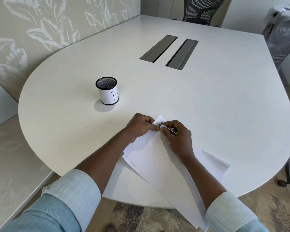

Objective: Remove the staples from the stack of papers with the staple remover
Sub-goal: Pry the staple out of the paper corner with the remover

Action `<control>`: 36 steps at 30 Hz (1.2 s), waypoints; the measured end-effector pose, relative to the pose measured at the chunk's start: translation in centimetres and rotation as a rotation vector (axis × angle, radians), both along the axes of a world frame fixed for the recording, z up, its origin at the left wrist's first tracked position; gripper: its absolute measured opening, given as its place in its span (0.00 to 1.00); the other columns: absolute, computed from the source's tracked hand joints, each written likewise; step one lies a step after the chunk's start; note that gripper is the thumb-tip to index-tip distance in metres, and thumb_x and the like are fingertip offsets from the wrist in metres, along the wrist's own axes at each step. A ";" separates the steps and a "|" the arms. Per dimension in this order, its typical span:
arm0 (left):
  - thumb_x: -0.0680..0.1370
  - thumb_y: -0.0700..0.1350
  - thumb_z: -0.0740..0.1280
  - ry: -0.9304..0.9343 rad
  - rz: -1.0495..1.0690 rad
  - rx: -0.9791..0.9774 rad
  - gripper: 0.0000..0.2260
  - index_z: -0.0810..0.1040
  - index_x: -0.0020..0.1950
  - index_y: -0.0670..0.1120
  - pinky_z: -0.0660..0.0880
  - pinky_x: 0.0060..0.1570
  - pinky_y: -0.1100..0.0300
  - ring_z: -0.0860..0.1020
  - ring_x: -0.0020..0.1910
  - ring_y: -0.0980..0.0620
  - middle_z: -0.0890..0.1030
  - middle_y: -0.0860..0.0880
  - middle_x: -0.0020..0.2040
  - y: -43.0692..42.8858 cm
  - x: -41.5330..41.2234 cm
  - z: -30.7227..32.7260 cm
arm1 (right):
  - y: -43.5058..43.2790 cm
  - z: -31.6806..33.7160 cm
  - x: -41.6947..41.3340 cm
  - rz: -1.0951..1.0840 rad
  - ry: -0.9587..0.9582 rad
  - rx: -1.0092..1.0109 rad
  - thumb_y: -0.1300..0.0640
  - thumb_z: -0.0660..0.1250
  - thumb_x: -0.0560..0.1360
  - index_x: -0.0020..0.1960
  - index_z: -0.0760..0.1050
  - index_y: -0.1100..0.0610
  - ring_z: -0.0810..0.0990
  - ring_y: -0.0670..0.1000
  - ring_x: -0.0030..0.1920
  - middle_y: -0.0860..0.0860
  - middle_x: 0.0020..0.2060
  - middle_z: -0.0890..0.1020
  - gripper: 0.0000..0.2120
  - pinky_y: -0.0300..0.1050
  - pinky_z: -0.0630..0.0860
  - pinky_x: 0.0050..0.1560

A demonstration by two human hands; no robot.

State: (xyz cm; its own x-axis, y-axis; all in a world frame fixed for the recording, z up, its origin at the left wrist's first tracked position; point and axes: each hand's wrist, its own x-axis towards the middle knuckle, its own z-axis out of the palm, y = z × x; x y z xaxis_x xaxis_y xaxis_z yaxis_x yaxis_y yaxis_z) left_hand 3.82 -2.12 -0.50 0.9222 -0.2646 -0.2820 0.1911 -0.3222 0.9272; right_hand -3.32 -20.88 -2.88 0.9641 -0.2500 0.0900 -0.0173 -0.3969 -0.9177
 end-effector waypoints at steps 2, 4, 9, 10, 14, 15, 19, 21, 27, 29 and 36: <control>0.69 0.43 0.85 0.002 0.003 0.009 0.12 0.83 0.35 0.49 0.66 0.43 0.57 0.70 0.36 0.52 0.73 0.52 0.36 0.0 0.0 -0.1 | -0.1 0.3 0.1 -0.031 0.004 0.064 0.48 0.77 0.80 0.51 0.83 0.47 0.83 0.50 0.41 0.44 0.43 0.87 0.05 0.57 0.82 0.49; 0.70 0.43 0.86 0.004 0.014 0.009 0.12 0.83 0.35 0.48 0.65 0.43 0.57 0.69 0.37 0.51 0.72 0.50 0.36 0.0 0.0 -0.2 | -0.2 0.5 0.2 -0.011 -0.005 0.080 0.50 0.77 0.80 0.52 0.83 0.47 0.82 0.50 0.39 0.43 0.41 0.86 0.04 0.55 0.82 0.48; 0.72 0.40 0.84 0.042 0.007 -0.042 0.09 0.88 0.46 0.38 0.70 0.51 0.53 0.76 0.44 0.48 0.80 0.43 0.43 0.2 -0.2 -0.1 | -0.3 0.5 -0.1 0.016 -0.026 0.068 0.56 0.78 0.79 0.53 0.84 0.51 0.85 0.49 0.44 0.44 0.46 0.88 0.05 0.58 0.86 0.52; 0.72 0.40 0.84 0.040 0.010 -0.044 0.09 0.88 0.46 0.38 0.69 0.51 0.54 0.76 0.44 0.48 0.80 0.43 0.42 0.2 -0.2 -0.1 | -0.3 0.5 -0.2 0.019 -0.026 0.072 0.56 0.78 0.78 0.53 0.84 0.51 0.86 0.50 0.44 0.45 0.46 0.89 0.05 0.60 0.86 0.51; 0.72 0.38 0.83 0.042 0.004 -0.057 0.09 0.88 0.48 0.37 0.74 0.51 0.53 0.78 0.44 0.46 0.83 0.42 0.43 0.2 -0.3 0.3 | -0.6 0.7 -0.1 0.040 0.030 0.090 0.54 0.79 0.74 0.49 0.86 0.50 0.87 0.53 0.41 0.47 0.42 0.89 0.05 0.58 0.87 0.48; 0.72 0.37 0.83 0.048 0.002 -0.069 0.10 0.88 0.50 0.35 0.76 0.54 0.51 0.81 0.45 0.45 0.84 0.40 0.45 0.3 -0.3 0.3 | -0.9 0.9 0.2 0.053 0.058 0.109 0.54 0.80 0.73 0.48 0.86 0.50 0.86 0.52 0.38 0.48 0.39 0.89 0.05 0.55 0.86 0.46; 0.72 0.35 0.82 0.072 -0.017 -0.101 0.11 0.87 0.52 0.33 0.82 0.59 0.47 0.85 0.47 0.43 0.87 0.36 0.49 0.4 -0.3 0.5 | -2.4 2.3 1.5 0.146 0.172 0.216 0.62 0.82 0.74 0.46 0.87 0.58 0.83 0.51 0.34 0.59 0.37 0.88 0.05 0.47 0.83 0.42; 0.74 0.36 0.81 0.051 -0.031 -0.098 0.10 0.87 0.52 0.32 0.80 0.57 0.50 0.84 0.47 0.44 0.86 0.39 0.48 0.4 -0.4 0.4 | -2.8 2.9 2.0 0.207 0.208 0.232 0.65 0.80 0.74 0.47 0.87 0.60 0.84 0.51 0.35 0.57 0.37 0.88 0.04 0.46 0.83 0.43; 0.77 0.38 0.78 0.004 -0.002 -0.075 0.07 0.87 0.50 0.34 0.71 0.50 0.54 0.77 0.44 0.48 0.82 0.43 0.44 0.1 -0.6 0.2 | -2.6 3.2 2.4 0.244 0.208 0.202 0.69 0.78 0.74 0.47 0.87 0.61 0.81 0.51 0.34 0.51 0.33 0.85 0.05 0.43 0.81 0.42; 0.77 0.39 0.78 0.004 0.005 -0.072 0.06 0.88 0.48 0.37 0.72 0.48 0.56 0.77 0.41 0.49 0.82 0.45 0.41 0.0 -0.7 0.2 | -2.7 3.2 2.5 0.245 0.195 0.207 0.69 0.77 0.74 0.46 0.87 0.61 0.81 0.50 0.34 0.52 0.34 0.86 0.05 0.41 0.80 0.41; 0.77 0.42 0.77 -0.042 0.041 -0.012 0.10 0.84 0.47 0.35 0.66 0.39 0.57 0.68 0.34 0.47 0.75 0.46 0.36 -0.2 -1.2 -0.3 | -2.5 3.7 2.2 0.156 0.125 0.178 0.64 0.78 0.74 0.44 0.87 0.59 0.81 0.51 0.34 0.59 0.36 0.87 0.02 0.41 0.77 0.39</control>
State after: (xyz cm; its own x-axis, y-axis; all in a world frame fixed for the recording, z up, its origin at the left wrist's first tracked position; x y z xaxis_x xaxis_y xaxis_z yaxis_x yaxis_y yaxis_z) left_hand 2.61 -2.30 -0.77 0.9434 -0.2294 -0.2396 0.1645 -0.3038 0.9384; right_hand -1.10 -23.41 0.78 0.9930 -0.0987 -0.0648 -0.0866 -0.2359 -0.9679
